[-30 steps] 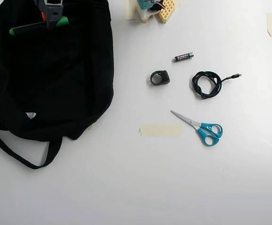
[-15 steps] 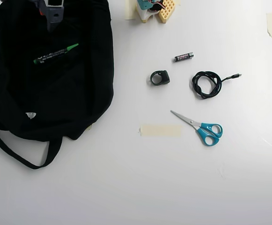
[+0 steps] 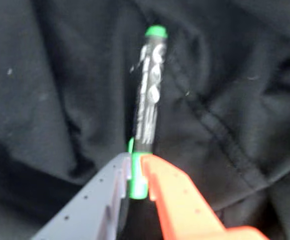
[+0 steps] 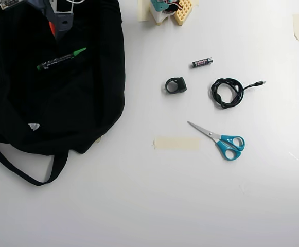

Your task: Put the green marker into the black bag

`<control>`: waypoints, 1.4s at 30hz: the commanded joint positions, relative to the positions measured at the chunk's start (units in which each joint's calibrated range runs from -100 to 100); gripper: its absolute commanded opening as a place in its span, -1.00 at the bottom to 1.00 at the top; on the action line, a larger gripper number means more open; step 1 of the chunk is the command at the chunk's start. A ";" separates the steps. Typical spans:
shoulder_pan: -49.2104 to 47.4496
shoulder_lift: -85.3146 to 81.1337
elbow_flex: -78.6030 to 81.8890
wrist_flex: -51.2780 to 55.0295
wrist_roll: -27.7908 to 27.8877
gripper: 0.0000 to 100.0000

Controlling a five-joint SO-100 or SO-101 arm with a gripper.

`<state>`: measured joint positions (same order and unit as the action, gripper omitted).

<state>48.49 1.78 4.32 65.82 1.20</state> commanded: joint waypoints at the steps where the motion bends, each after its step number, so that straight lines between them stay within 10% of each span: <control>1: -2.35 -3.20 -1.54 3.08 -0.15 -0.96; 13: -24.34 -21.95 -0.82 13.68 -3.82 -0.96; 21: -39.07 -41.29 26.58 6.27 -6.39 -0.96; 42: -48.49 -74.90 67.01 -3.12 -6.34 -0.96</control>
<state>0.96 -67.46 67.22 63.68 -5.05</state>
